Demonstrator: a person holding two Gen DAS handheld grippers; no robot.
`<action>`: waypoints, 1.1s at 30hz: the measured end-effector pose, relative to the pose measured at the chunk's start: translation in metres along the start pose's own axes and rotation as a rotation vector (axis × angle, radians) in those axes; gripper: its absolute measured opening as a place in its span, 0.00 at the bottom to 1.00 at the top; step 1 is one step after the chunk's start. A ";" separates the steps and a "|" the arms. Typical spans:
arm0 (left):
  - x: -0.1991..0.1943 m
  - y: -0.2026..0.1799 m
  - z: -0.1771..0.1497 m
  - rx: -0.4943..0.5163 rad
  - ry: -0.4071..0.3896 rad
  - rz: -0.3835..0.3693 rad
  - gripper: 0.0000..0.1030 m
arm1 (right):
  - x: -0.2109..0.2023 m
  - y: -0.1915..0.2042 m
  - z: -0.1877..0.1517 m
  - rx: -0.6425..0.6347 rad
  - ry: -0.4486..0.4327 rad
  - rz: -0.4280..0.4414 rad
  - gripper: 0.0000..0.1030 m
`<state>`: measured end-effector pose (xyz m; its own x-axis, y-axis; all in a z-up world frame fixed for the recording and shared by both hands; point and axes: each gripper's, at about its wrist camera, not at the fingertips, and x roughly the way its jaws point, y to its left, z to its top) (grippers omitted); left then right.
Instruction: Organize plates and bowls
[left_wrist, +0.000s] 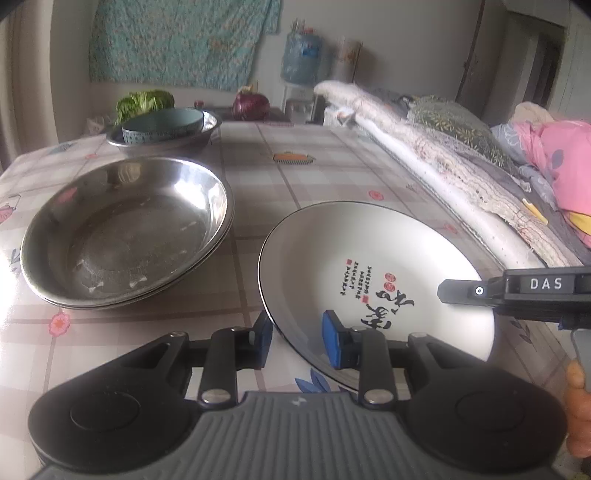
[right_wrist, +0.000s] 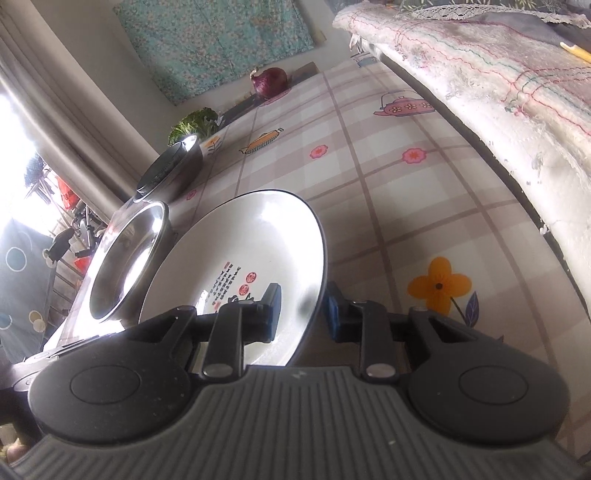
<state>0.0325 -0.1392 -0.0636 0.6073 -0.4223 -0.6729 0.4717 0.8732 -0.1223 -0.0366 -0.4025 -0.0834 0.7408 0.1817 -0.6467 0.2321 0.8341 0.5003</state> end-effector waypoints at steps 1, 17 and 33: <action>0.000 -0.002 -0.004 0.013 -0.020 0.007 0.29 | 0.000 0.000 0.000 0.000 -0.002 0.004 0.24; -0.023 0.003 -0.012 0.075 0.008 -0.021 0.31 | -0.006 0.011 -0.014 -0.060 -0.005 -0.006 0.25; 0.002 0.021 0.009 0.000 0.068 -0.040 0.27 | -0.011 0.004 -0.003 -0.052 -0.057 -0.068 0.21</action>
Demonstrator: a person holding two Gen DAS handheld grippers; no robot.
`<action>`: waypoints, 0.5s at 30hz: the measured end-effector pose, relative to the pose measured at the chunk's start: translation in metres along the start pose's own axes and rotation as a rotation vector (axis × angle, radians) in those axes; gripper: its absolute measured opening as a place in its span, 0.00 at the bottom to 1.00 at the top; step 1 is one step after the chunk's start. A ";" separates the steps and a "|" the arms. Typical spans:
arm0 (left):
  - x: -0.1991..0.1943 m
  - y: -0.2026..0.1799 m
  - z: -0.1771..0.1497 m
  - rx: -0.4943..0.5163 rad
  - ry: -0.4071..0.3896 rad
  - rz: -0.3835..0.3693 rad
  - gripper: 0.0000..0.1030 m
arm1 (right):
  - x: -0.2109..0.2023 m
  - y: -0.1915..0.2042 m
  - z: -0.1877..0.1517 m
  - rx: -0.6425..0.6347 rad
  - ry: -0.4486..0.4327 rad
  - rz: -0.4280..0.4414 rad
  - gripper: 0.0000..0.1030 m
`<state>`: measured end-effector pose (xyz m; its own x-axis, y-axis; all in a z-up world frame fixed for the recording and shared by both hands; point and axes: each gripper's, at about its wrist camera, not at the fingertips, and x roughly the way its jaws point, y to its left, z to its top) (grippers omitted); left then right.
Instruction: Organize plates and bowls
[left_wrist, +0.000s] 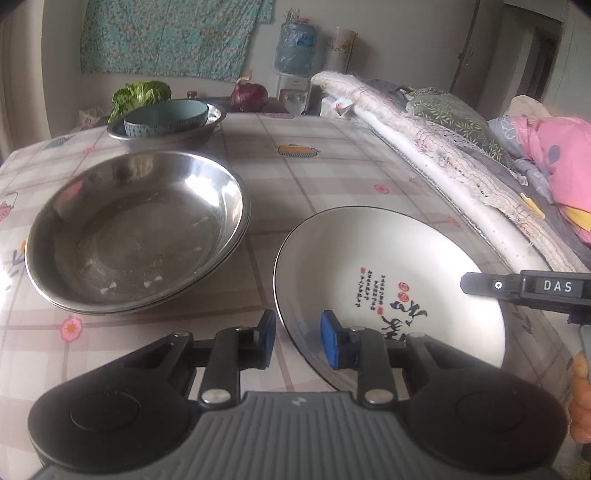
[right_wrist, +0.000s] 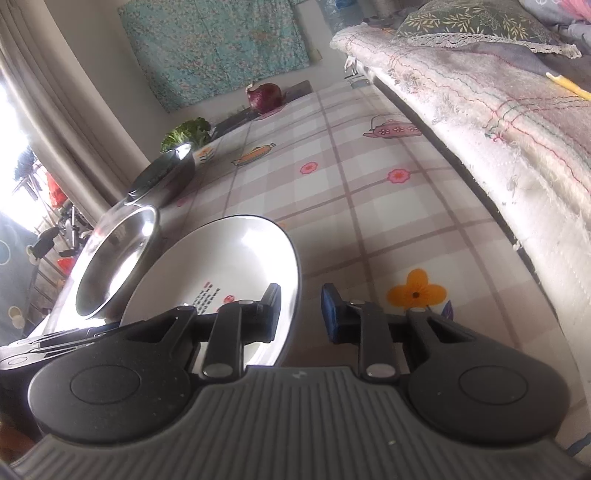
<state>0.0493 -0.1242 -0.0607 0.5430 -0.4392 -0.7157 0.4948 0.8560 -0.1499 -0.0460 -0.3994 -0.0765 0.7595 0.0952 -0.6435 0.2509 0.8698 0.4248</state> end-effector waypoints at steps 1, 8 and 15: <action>0.001 0.001 0.000 -0.006 -0.001 -0.006 0.26 | 0.001 -0.001 0.000 0.004 0.005 -0.002 0.20; 0.000 0.002 -0.001 -0.016 -0.011 -0.010 0.20 | 0.004 0.006 -0.004 -0.002 0.008 0.008 0.10; -0.012 0.006 -0.008 -0.027 -0.014 0.005 0.19 | 0.006 0.014 -0.006 -0.009 0.010 0.000 0.10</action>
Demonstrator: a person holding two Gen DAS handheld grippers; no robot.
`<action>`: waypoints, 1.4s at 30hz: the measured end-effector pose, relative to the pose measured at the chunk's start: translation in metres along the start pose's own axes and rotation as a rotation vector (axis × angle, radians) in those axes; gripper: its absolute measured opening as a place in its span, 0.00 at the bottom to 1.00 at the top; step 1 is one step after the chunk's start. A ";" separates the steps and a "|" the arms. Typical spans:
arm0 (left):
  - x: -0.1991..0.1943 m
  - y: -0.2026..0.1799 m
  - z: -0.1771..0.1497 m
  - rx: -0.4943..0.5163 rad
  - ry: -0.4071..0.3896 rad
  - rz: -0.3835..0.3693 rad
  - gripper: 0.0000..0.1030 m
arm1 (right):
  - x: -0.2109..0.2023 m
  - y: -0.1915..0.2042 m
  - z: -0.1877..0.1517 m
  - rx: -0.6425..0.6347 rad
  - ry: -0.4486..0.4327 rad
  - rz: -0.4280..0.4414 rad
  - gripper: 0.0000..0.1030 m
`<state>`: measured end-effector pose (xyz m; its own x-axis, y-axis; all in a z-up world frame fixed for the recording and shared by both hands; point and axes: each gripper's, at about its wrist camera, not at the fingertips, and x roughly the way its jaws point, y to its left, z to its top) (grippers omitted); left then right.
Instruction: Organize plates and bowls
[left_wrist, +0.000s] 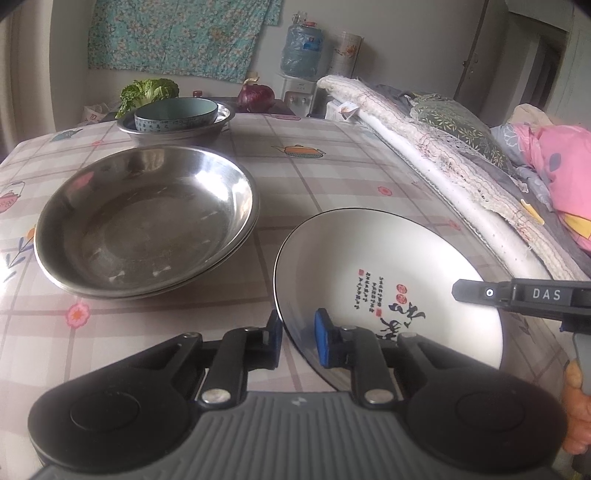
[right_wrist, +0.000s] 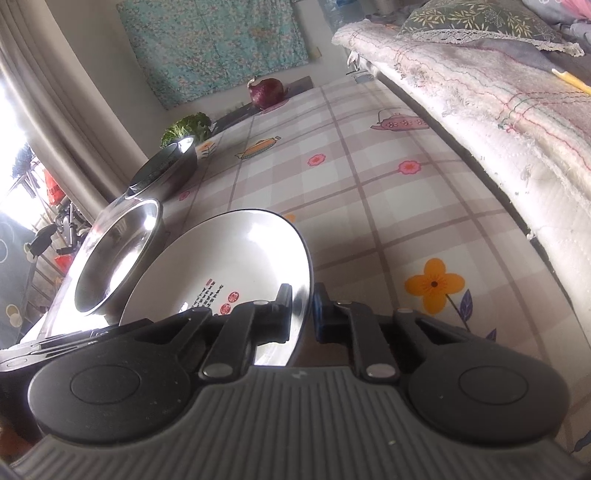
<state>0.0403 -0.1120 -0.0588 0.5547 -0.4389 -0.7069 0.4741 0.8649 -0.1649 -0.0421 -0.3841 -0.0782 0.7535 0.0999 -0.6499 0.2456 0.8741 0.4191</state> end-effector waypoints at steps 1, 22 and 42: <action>-0.002 0.001 -0.001 -0.003 0.001 0.002 0.19 | 0.000 0.002 -0.001 -0.009 0.003 0.000 0.10; 0.006 0.003 0.002 0.003 0.026 -0.015 0.28 | 0.002 0.006 -0.007 0.004 0.009 0.018 0.13; 0.009 0.002 0.004 -0.017 0.026 -0.006 0.30 | 0.004 0.006 -0.006 0.021 0.011 0.027 0.16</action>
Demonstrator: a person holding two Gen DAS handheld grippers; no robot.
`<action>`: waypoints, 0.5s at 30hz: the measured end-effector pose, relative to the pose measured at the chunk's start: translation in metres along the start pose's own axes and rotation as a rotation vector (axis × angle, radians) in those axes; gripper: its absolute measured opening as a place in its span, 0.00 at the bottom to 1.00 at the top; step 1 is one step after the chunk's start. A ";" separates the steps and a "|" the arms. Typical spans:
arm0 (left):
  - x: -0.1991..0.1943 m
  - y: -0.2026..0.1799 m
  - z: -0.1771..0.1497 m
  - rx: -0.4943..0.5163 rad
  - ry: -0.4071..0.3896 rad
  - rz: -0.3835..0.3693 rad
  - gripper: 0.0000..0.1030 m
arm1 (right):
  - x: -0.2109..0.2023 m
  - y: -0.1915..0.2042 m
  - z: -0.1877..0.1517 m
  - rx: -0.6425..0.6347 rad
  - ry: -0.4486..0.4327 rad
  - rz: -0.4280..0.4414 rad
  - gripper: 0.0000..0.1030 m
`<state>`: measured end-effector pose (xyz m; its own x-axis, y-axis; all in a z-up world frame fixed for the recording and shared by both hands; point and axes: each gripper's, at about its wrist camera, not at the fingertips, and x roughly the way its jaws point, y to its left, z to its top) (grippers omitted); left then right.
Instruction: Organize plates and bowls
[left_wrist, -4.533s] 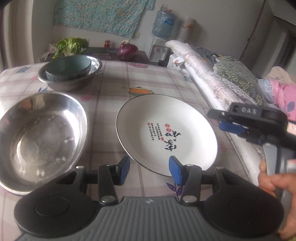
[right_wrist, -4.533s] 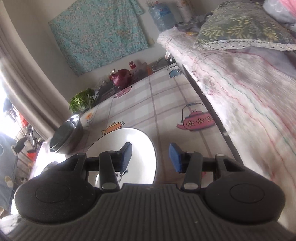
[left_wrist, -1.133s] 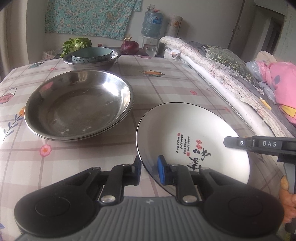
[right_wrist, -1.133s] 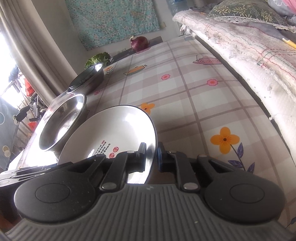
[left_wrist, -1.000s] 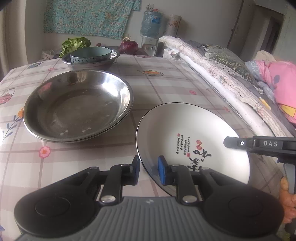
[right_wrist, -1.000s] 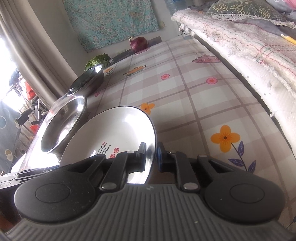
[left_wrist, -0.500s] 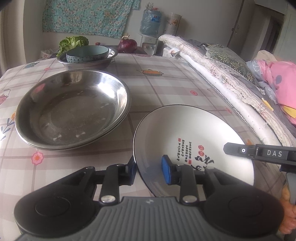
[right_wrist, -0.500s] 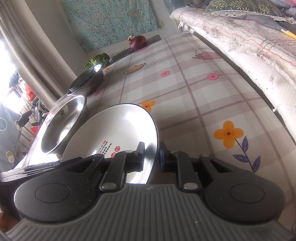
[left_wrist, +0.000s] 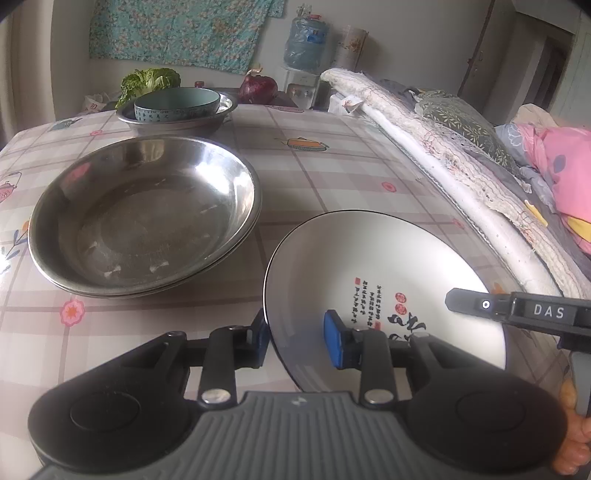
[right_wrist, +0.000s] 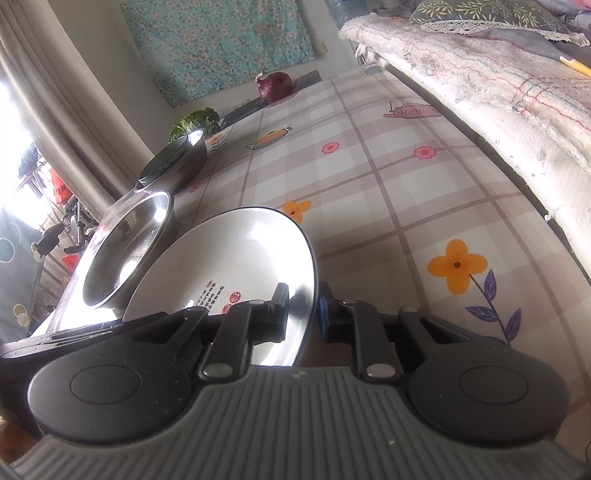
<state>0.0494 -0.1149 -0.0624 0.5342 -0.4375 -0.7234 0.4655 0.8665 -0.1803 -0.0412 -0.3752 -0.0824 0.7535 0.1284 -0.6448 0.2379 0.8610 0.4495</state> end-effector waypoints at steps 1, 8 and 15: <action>-0.001 -0.001 0.000 0.002 0.000 0.002 0.30 | 0.000 0.000 0.001 0.005 0.002 0.002 0.16; -0.005 -0.001 -0.005 0.009 0.004 0.002 0.31 | 0.004 0.002 0.004 -0.005 0.006 -0.002 0.16; -0.006 -0.004 -0.007 0.037 -0.005 0.021 0.32 | 0.004 0.003 0.003 -0.014 0.006 -0.003 0.16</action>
<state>0.0398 -0.1142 -0.0622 0.5475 -0.4201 -0.7237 0.4798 0.8662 -0.1398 -0.0360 -0.3741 -0.0816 0.7492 0.1287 -0.6497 0.2318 0.8679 0.4393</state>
